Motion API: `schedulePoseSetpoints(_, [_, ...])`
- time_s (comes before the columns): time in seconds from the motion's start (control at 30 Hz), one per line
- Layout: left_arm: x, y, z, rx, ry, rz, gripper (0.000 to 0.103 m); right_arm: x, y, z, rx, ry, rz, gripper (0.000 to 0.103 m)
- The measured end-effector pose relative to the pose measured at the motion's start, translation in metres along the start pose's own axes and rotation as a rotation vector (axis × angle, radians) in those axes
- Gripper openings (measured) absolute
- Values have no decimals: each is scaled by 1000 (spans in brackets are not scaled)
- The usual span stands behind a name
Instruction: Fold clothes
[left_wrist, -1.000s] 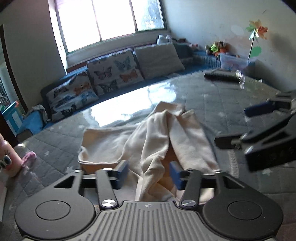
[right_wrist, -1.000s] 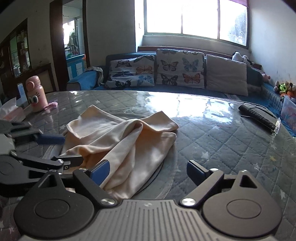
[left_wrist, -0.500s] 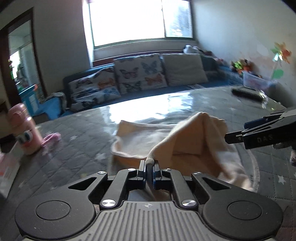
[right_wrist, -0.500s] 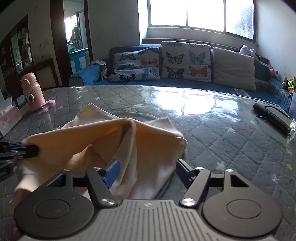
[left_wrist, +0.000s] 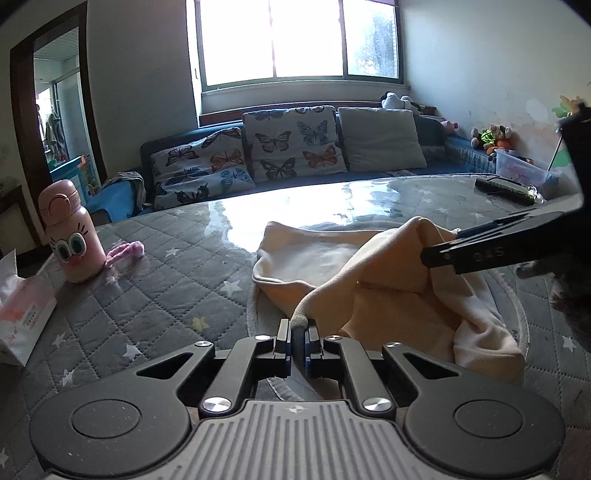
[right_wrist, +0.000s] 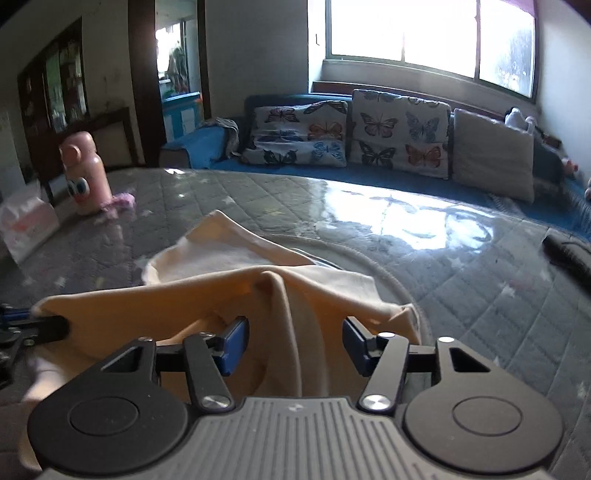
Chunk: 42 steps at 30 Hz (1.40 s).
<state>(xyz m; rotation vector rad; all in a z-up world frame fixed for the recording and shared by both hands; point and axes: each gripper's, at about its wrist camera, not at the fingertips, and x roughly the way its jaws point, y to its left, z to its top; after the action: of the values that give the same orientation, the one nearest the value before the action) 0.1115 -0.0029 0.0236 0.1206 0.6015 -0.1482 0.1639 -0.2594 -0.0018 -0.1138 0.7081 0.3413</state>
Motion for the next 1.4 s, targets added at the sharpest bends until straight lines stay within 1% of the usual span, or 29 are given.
schedulePoseSetpoints(0.03, [-1, 1, -1, -2, -1, 0, 7, 4, -1, 1, 6, 8, -2, 41])
schedulePoseSetpoints(0.07, [-2, 1, -2, -3, -1, 1, 7, 9, -2, 2, 14, 16, -4, 37])
schedulePoseSetpoints(0.1, [-3, 3, -4, -3, 1, 3, 7, 14, -4, 3, 26, 25, -1, 35])
schedulePoseSetpoints(0.13, [-3, 4, -5, -3, 5, 7, 7, 18, -6, 2, 37, 32, 3, 28])
schedulePoseSetpoints(0.17, [-3, 5, -7, -5, 10, 12, 7, 19, -9, 1, 50, 35, 11, 19])
schedulePoseSetpoints(0.2, [-3, 6, -8, -9, 15, 17, 7, 20, -11, 0, 63, 36, 19, 16])
schedulePoseSetpoints(0.27, [-3, 9, -11, -17, 23, 25, 7, 10, -16, -2, 83, 13, 22, 12])
schedulePoseSetpoints(0.37, [-8, 12, -13, -30, 21, 35, 7, -9, -24, -5, 98, -31, 15, 10])
schedulePoseSetpoints(0.47, [-18, 15, -16, -41, 8, 40, 7, -40, -43, -13, 138, -79, -18, 10])
schedulePoseSetpoints(0.57, [-29, 18, -23, -51, 10, 34, 7, -76, -68, -33, 200, -110, -76, 10])
schedulePoseSetpoints(0.63, [-34, 18, -30, -46, 27, 27, 7, -95, -84, -51, 243, -107, -122, 10])
schedulePoseSetpoints(0.73, [-40, 17, -42, -39, 58, 3, 7, -116, -107, -81, 319, -65, -157, 12])
schedulePoseSetpoints(0.8, [-42, 15, -48, -28, 75, -4, 8, -121, -115, -99, 334, -16, -197, 13])
schedulePoseSetpoints(0.87, [-44, 12, -48, -6, 77, -4, 11, -123, -120, -111, 330, 19, -224, 24])
schedulePoseSetpoints(0.93, [-47, 8, -46, 16, 69, -4, 11, -124, -124, -119, 327, 41, -225, 31])
schedulePoseSetpoints(1.0, [-52, 3, -39, 36, 42, -9, 12, -127, -120, -118, 297, 29, -229, 35])
schedulePoseSetpoints(1.03, [-55, 1, -36, 45, 28, -12, 12, -129, -117, -116, 280, 18, -233, 41])
schedulePoseSetpoints(1.07, [-57, -1, -32, 53, 13, -15, 15, -131, -114, -114, 261, 6, -236, 43])
schedulePoseSetpoints(1.1, [-58, -4, -29, 60, 1, -20, 17, -131, -110, -110, 240, -11, -240, 43])
schedulePoseSetpoints(1.17, [-59, -9, -25, 79, -15, -26, 27, -131, -104, -103, 195, -28, -245, 45])
schedulePoseSetpoints(1.33, [-50, -24, -19, 132, -10, -48, 28, -127, -95, -97, 156, -41, -258, 45])
schedulePoseSetpoints(1.4, [-41, -31, -16, 150, -1, -65, 28, -128, -87, -95, 99, -63, -285, 48])
